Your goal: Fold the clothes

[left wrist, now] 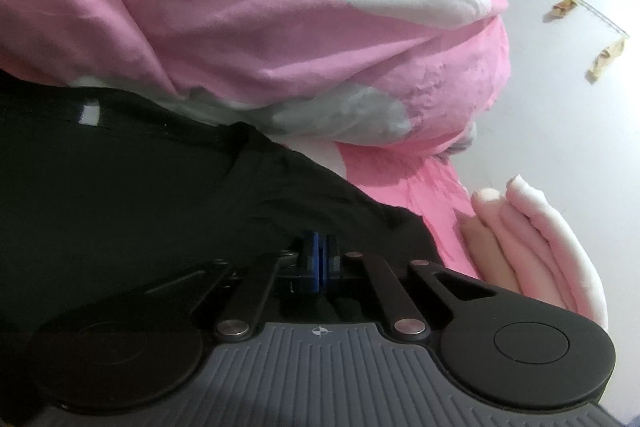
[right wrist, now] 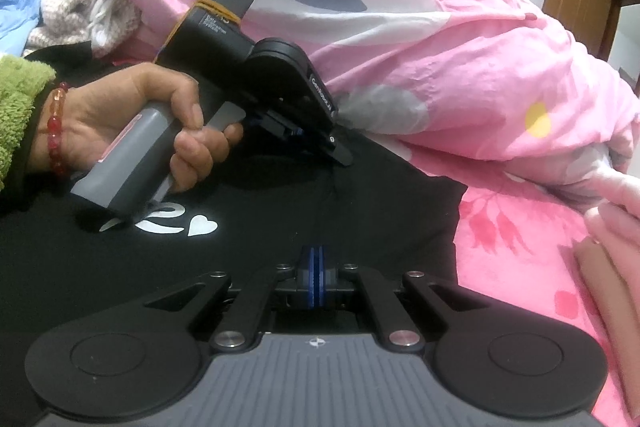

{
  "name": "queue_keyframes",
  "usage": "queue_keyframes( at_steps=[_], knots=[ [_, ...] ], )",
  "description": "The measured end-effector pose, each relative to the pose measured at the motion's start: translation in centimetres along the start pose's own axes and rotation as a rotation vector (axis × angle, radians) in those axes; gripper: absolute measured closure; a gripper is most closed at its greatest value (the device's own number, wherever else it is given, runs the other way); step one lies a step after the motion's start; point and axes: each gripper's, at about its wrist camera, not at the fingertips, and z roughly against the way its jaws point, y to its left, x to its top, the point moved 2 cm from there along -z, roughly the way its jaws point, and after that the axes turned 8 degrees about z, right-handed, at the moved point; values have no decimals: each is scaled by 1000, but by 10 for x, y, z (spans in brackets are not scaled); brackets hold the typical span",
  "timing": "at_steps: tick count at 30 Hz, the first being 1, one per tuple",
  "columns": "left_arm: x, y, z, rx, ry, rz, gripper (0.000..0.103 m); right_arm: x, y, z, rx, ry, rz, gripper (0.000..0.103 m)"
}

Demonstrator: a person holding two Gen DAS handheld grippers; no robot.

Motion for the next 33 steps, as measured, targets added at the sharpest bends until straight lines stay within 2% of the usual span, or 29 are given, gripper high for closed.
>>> queue_keyframes(
  at_steps=[5, 8, 15, 22, 24, 25, 27, 28, 29, 31, 33],
  knots=[
    [3, -13, 37, 2, -94, -12, 103, 12, -4, 20, -9, -53, -19, 102],
    [4, -18, 54, 5, -125, -40, 103, 20, -1, 31, 4, -79, -20, 102],
    [-1, -14, 64, 167, -145, -106, 103, 30, 15, 26, 47, -72, -18, 102],
    [-12, -1, 67, 332, -141, -124, 103, 19, 29, 13, 108, -11, -51, 101],
    [-17, 1, 69, 358, -146, -134, 103, 16, 27, 12, 119, 4, -74, 99],
    [-18, 2, 71, 368, -151, -139, 103, 14, 25, 13, 123, 8, -86, 96],
    [-21, 4, 71, 380, -142, -150, 103, 11, 19, 17, 141, 4, -121, 81],
    [-21, 5, 72, 387, -136, -154, 103, 9, 16, 21, 142, -2, -135, 67],
    [-22, 7, 72, 395, -129, -158, 100, 7, 13, 25, 138, -4, -144, 63],
    [-21, 11, 75, 403, -121, -152, 98, 0, 5, 34, 123, 2, -170, 63],
    [-20, 13, 83, 410, -139, -149, 90, -6, -6, 44, 103, 12, -198, 63]
  ],
)
